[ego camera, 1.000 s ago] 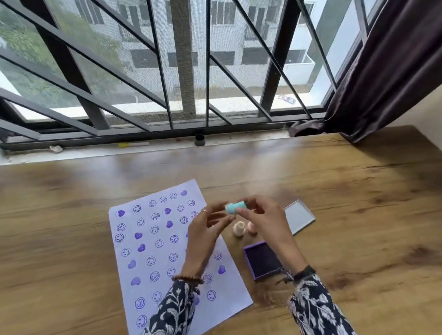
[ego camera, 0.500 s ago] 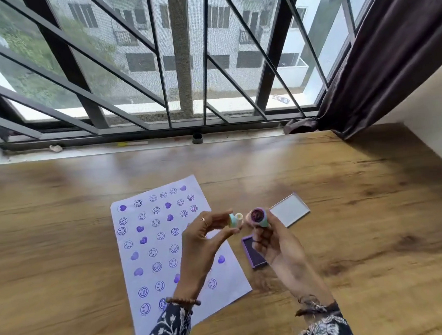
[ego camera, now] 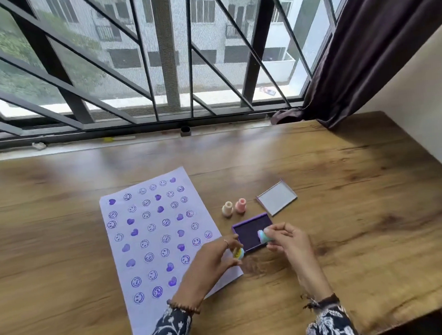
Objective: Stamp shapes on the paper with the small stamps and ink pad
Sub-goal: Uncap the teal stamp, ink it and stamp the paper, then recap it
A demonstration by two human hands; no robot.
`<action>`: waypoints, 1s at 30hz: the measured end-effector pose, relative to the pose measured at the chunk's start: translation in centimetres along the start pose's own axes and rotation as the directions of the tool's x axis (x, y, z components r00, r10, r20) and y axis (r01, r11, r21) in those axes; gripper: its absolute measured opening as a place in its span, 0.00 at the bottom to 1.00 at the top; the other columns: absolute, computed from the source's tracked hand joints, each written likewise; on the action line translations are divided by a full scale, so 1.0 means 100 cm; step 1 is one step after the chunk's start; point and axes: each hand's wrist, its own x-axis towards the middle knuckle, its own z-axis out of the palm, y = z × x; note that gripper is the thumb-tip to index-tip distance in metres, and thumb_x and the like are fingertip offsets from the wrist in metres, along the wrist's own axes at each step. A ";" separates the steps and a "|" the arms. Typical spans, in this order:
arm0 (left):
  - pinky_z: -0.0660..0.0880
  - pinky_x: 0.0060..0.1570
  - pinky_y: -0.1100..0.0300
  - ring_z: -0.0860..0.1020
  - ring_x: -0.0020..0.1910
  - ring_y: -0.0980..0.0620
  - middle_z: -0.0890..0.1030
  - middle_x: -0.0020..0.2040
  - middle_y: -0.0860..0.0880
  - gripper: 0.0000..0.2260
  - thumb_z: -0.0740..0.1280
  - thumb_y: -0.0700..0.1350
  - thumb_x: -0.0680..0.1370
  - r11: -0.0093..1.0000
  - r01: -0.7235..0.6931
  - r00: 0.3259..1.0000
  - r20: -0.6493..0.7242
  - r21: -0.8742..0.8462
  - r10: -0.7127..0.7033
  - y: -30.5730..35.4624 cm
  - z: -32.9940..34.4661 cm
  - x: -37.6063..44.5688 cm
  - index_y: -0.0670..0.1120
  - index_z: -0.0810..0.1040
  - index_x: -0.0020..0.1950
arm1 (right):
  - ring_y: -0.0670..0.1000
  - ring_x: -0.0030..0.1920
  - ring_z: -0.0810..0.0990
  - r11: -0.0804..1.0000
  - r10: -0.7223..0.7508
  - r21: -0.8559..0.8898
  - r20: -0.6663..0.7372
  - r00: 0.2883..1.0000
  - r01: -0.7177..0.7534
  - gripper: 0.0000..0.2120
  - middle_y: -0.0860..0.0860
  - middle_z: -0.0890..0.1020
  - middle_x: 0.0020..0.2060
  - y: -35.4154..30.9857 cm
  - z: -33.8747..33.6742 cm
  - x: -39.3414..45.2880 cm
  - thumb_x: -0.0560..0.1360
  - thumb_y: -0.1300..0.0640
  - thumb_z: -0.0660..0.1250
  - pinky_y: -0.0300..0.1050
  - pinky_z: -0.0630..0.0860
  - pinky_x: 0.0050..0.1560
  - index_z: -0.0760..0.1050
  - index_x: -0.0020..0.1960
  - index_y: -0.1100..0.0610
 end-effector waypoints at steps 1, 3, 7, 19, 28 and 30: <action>0.67 0.55 0.72 0.73 0.61 0.60 0.79 0.59 0.51 0.12 0.72 0.39 0.69 1.000 0.000 1.000 0.014 0.017 0.000 0.000 0.000 0.000 0.46 0.78 0.51 | 0.51 0.36 0.80 0.982 -0.063 -0.182 -0.039 0.997 0.055 0.05 0.59 0.81 0.39 -0.005 0.001 0.001 0.70 0.65 0.70 0.38 0.78 0.34 0.78 0.37 0.57; 0.70 0.59 0.64 0.72 0.63 0.58 0.78 0.62 0.50 0.12 0.72 0.39 0.70 0.999 0.006 1.000 0.030 0.054 -0.007 0.001 0.000 0.001 0.46 0.78 0.52 | 0.52 0.39 0.81 0.808 -0.258 -0.560 -0.054 0.965 0.185 0.03 0.55 0.83 0.39 -0.023 0.001 0.000 0.68 0.61 0.71 0.40 0.74 0.38 0.81 0.40 0.54; 0.71 0.60 0.56 0.72 0.64 0.56 0.77 0.64 0.50 0.11 0.71 0.40 0.71 0.992 0.027 0.999 0.039 0.124 -0.032 0.007 -0.002 0.003 0.46 0.78 0.52 | 0.51 0.38 0.78 0.501 -0.642 -0.754 0.006 0.767 0.425 0.06 0.50 0.81 0.39 -0.059 0.006 -0.016 0.68 0.58 0.73 0.34 0.63 0.36 0.81 0.45 0.54; 0.71 0.58 0.53 0.73 0.63 0.50 0.74 0.66 0.49 0.12 0.65 0.41 0.76 0.948 0.024 0.997 0.062 0.317 -0.046 0.018 0.001 0.008 0.44 0.72 0.59 | 0.58 0.40 0.80 0.416 -0.567 -0.811 0.123 0.814 0.412 0.05 0.57 0.82 0.43 0.013 0.021 0.016 0.70 0.63 0.70 0.41 0.67 0.37 0.78 0.46 0.60; 0.68 0.53 0.69 0.75 0.56 0.61 0.79 0.58 0.57 0.14 0.68 0.46 0.74 0.996 0.030 0.982 -0.186 0.084 -0.014 0.011 -0.006 -0.015 0.53 0.74 0.59 | 0.49 0.38 0.82 0.982 -0.144 -0.128 -0.047 0.988 0.137 0.06 0.59 0.84 0.42 -0.009 0.001 0.021 0.70 0.63 0.71 0.31 0.77 0.34 0.81 0.46 0.63; 0.71 0.53 0.66 0.76 0.54 0.62 0.79 0.55 0.59 0.13 0.69 0.45 0.74 0.997 0.039 0.962 -0.272 0.063 -0.020 0.005 -0.016 -0.026 0.54 0.75 0.57 | 0.46 0.34 0.83 0.934 0.076 0.339 0.115 0.990 -0.111 0.07 0.56 0.84 0.39 -0.011 0.002 0.011 0.73 0.63 0.67 0.32 0.78 0.32 0.81 0.47 0.65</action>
